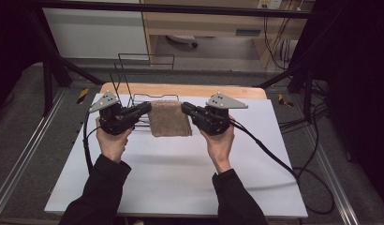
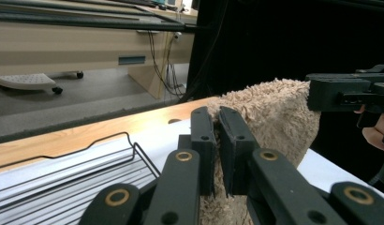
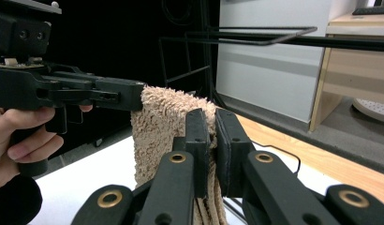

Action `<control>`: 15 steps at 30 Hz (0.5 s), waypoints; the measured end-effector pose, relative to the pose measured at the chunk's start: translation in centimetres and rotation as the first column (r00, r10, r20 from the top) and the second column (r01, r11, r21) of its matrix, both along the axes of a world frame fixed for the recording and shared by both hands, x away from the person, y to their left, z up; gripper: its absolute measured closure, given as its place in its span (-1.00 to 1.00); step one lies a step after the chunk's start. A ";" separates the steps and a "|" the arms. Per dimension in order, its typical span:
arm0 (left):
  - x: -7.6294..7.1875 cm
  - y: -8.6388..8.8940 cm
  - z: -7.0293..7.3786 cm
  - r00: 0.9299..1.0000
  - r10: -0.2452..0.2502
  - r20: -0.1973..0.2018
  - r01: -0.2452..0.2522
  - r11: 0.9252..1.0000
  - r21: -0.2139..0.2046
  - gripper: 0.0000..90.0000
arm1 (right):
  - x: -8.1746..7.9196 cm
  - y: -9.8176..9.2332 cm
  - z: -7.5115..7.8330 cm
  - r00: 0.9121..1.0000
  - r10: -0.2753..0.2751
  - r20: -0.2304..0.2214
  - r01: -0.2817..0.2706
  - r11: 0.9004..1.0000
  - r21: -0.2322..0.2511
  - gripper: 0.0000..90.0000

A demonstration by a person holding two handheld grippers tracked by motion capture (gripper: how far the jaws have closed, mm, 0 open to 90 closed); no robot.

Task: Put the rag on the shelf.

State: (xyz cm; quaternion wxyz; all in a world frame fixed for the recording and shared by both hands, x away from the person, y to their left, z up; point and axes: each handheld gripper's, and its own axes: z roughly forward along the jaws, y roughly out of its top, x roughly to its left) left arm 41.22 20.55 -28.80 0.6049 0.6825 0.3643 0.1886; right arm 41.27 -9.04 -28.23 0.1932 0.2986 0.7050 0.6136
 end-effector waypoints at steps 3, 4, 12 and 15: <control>0.0 0.2 0.4 1.000 0.006 0.013 -0.006 1.000 -0.012 0.87 | 0.2 0.3 0.5 1.000 -0.001 0.012 0.001 1.000 0.005 0.88; -0.1 0.3 0.5 1.000 0.011 0.022 -0.011 1.000 -0.011 0.87 | 0.2 0.4 0.6 1.000 -0.002 0.016 0.002 1.000 0.009 0.88; -0.1 1.0 1.3 0.997 0.042 0.058 -0.040 0.999 -0.030 0.87 | 0.5 1.3 1.6 0.999 -0.003 0.047 0.002 1.000 0.017 0.88; -0.1 1.3 1.6 0.997 0.044 0.060 -0.042 0.999 -0.027 0.87 | 0.7 1.6 1.9 0.999 -0.002 0.051 0.000 1.000 0.022 0.88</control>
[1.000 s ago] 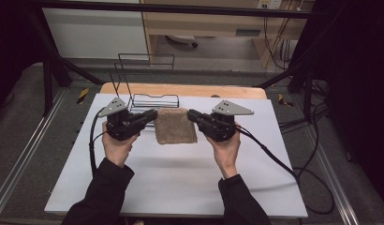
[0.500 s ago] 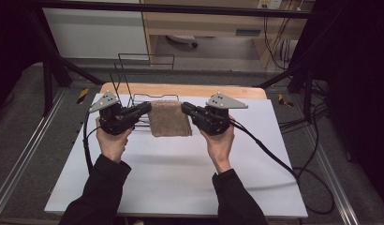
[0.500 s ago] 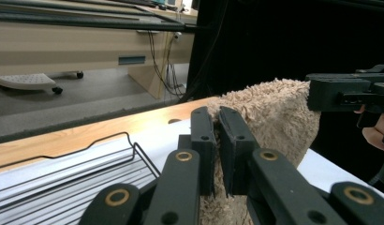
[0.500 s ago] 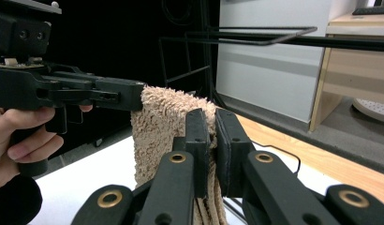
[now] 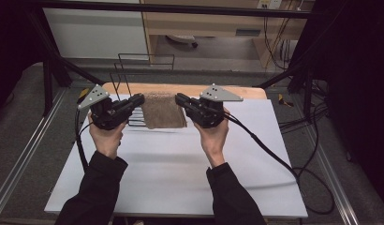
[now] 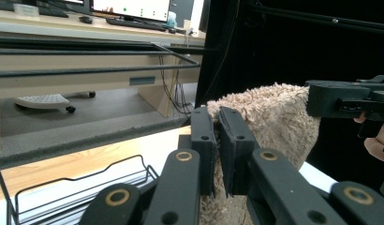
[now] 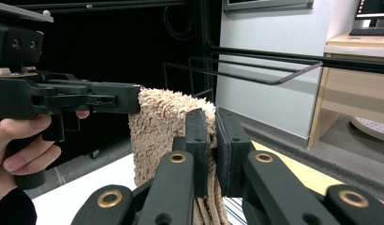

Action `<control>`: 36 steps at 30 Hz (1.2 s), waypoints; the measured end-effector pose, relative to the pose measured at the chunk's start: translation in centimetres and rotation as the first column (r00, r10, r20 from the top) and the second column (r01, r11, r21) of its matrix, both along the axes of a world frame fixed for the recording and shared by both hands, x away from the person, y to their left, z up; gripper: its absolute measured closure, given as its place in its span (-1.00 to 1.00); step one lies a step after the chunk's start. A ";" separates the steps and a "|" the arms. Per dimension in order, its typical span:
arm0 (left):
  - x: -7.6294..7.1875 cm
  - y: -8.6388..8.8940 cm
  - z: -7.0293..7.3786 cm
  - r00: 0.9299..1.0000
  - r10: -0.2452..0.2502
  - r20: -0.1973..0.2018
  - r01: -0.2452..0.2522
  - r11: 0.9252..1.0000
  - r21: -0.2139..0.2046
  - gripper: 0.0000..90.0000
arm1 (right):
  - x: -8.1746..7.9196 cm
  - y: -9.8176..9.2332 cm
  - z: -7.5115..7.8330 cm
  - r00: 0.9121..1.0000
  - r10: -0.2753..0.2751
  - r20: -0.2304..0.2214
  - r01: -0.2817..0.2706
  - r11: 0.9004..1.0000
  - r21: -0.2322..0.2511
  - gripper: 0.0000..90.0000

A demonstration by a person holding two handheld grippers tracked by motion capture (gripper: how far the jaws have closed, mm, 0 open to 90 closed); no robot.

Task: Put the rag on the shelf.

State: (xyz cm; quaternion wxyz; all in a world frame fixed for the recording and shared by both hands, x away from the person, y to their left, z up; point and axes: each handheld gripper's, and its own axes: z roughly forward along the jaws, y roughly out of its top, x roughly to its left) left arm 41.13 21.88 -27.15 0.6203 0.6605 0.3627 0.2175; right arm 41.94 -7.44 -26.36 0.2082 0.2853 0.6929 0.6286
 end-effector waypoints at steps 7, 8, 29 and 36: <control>0.2 0.5 0.9 1.000 0.012 0.009 -0.012 1.000 -0.006 0.87 | 0.5 0.6 0.5 1.000 -0.003 0.007 0.003 1.000 0.013 0.88; 0.3 0.6 1.0 1.000 0.011 0.010 -0.011 1.000 -0.009 0.87 | 0.6 0.8 0.6 1.000 -0.006 0.008 0.006 1.000 0.015 0.88; 1.1 2.1 4.5 0.997 0.037 0.071 -0.034 0.999 -0.038 0.88 | 1.9 2.4 4.2 0.998 -0.012 0.068 0.010 1.000 0.030 0.88; 1.4 2.4 5.5 0.994 0.048 0.095 -0.044 0.998 -0.047 0.88 | 2.4 2.9 5.3 0.996 -0.014 0.084 0.011 0.999 0.032 0.88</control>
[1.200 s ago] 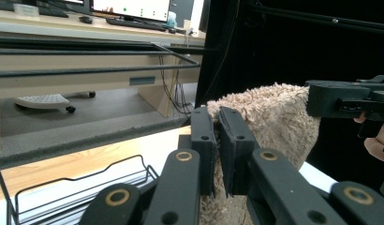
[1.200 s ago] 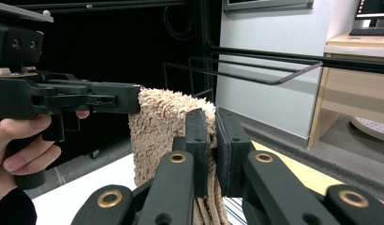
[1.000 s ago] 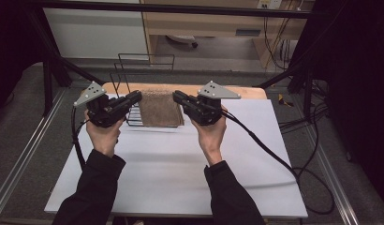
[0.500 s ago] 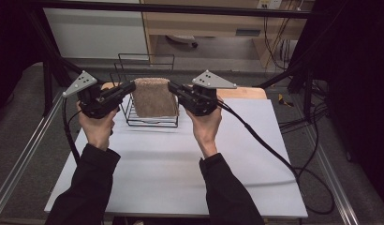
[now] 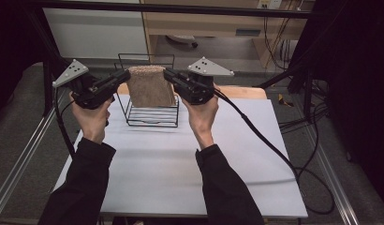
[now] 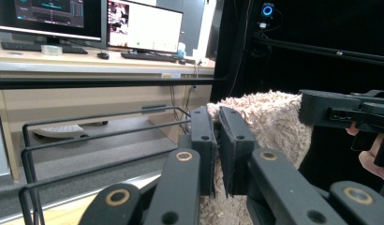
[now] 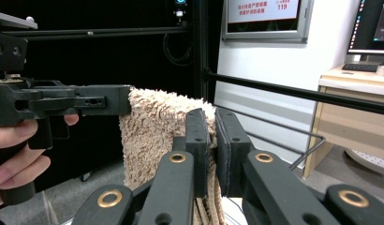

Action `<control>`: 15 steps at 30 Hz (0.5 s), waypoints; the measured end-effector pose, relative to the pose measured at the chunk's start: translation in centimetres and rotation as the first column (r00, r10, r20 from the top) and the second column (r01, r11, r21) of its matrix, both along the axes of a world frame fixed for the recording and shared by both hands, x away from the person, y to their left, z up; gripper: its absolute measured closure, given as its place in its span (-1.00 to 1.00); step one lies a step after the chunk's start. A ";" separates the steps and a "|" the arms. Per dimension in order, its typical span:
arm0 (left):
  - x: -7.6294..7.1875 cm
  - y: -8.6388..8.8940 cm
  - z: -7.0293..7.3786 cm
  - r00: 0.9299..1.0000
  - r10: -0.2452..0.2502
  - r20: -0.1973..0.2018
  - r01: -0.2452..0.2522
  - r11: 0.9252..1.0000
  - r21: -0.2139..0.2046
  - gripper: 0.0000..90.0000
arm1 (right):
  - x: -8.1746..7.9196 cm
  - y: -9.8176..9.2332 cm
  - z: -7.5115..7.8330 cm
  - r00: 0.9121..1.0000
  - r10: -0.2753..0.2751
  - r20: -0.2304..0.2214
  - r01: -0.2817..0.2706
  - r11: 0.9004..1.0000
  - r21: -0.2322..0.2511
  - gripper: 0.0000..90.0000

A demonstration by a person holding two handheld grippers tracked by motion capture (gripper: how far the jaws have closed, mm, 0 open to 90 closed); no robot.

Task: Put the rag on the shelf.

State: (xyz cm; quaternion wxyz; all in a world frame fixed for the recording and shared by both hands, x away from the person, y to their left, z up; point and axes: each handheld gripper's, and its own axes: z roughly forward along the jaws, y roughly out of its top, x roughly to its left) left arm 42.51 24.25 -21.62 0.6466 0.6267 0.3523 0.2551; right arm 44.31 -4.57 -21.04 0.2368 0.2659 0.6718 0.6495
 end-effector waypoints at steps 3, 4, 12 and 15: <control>0.2 0.2 0.3 1.000 0.002 0.008 -0.002 1.000 0.000 0.88 | 0.3 0.2 0.5 1.000 -0.001 0.008 0.001 1.000 0.000 0.88; 0.3 0.3 0.4 1.000 0.006 0.009 -0.006 1.000 -0.004 0.88 | 0.4 0.3 0.6 1.000 -0.001 0.013 0.002 1.000 -0.002 0.88; 1.1 0.7 1.4 1.000 0.017 0.009 -0.017 1.000 -0.008 0.87 | 1.4 0.9 1.5 1.000 0.000 0.020 0.000 1.000 -0.007 0.88; 1.3 0.9 1.9 1.000 0.020 0.012 -0.020 1.000 -0.011 0.88 | 1.5 1.0 1.9 1.000 0.000 0.024 0.000 1.000 -0.003 0.88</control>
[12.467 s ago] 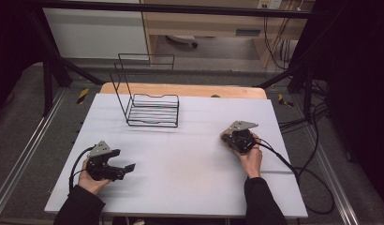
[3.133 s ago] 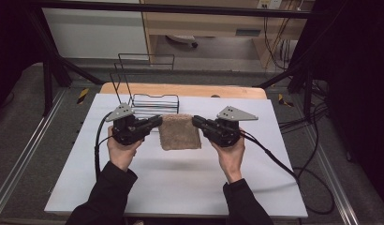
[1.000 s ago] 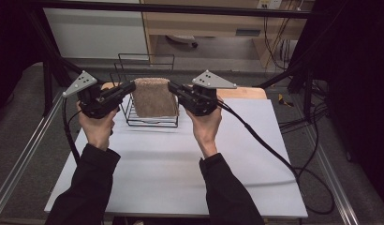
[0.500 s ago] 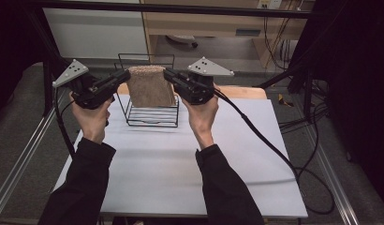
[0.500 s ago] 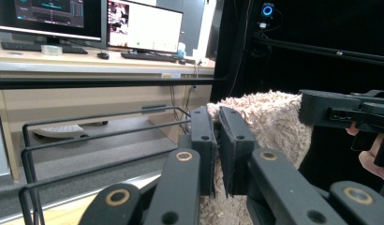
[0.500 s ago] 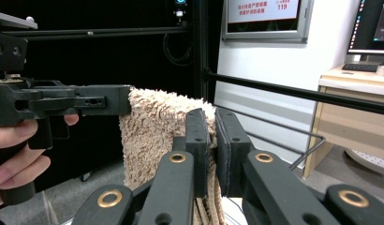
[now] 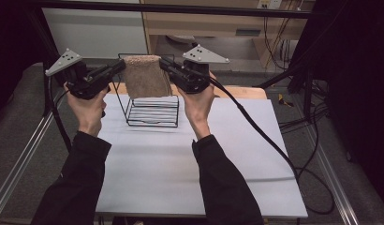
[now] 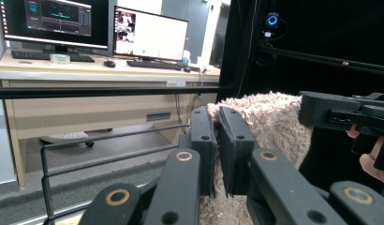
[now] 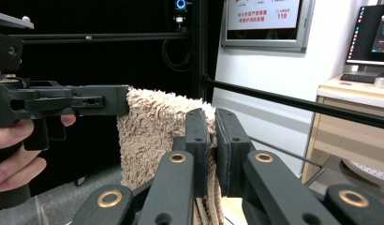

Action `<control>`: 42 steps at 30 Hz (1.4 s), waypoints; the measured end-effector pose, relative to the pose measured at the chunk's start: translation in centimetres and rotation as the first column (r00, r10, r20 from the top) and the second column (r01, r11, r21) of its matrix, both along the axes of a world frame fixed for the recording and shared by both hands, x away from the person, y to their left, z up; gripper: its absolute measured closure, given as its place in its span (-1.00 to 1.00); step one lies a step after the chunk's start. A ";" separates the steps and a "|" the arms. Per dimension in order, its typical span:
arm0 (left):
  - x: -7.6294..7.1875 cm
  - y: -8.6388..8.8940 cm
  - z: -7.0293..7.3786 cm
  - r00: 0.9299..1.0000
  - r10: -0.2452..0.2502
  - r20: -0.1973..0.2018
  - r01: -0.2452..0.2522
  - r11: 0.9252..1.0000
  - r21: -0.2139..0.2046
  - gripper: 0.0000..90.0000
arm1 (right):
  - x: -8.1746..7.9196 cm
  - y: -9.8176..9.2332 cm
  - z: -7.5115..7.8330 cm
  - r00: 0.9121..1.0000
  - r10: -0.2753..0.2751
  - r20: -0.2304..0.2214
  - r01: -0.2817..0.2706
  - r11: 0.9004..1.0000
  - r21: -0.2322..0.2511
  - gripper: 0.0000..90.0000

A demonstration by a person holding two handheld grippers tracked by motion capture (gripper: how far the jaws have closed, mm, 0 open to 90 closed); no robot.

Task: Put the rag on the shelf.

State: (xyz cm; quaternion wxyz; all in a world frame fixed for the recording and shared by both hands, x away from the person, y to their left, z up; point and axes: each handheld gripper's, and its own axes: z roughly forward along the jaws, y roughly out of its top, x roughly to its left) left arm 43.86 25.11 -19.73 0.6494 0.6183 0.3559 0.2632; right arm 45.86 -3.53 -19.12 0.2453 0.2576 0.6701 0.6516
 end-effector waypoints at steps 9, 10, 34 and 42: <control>0.8 0.3 1.5 1.000 0.008 0.010 -0.008 1.000 -0.003 0.88 | 0.8 0.5 1.5 1.000 -0.003 0.012 0.003 1.000 0.007 0.88; 0.9 0.3 1.6 1.000 0.009 0.012 -0.009 1.000 -0.007 0.88 | 0.9 0.5 1.6 1.000 -0.001 0.015 0.001 1.000 0.011 0.88; 5.5 1.3 3.1 0.998 0.059 -0.006 -0.059 0.998 0.003 0.88 | 5.5 2.3 2.7 0.999 -0.033 0.014 0.033 0.999 0.012 0.88; 7.2 1.2 2.7 0.998 0.059 -0.016 -0.059 0.998 -0.003 0.88 | 6.9 2.4 2.4 0.999 -0.049 0.003 0.049 0.999 -0.004 0.88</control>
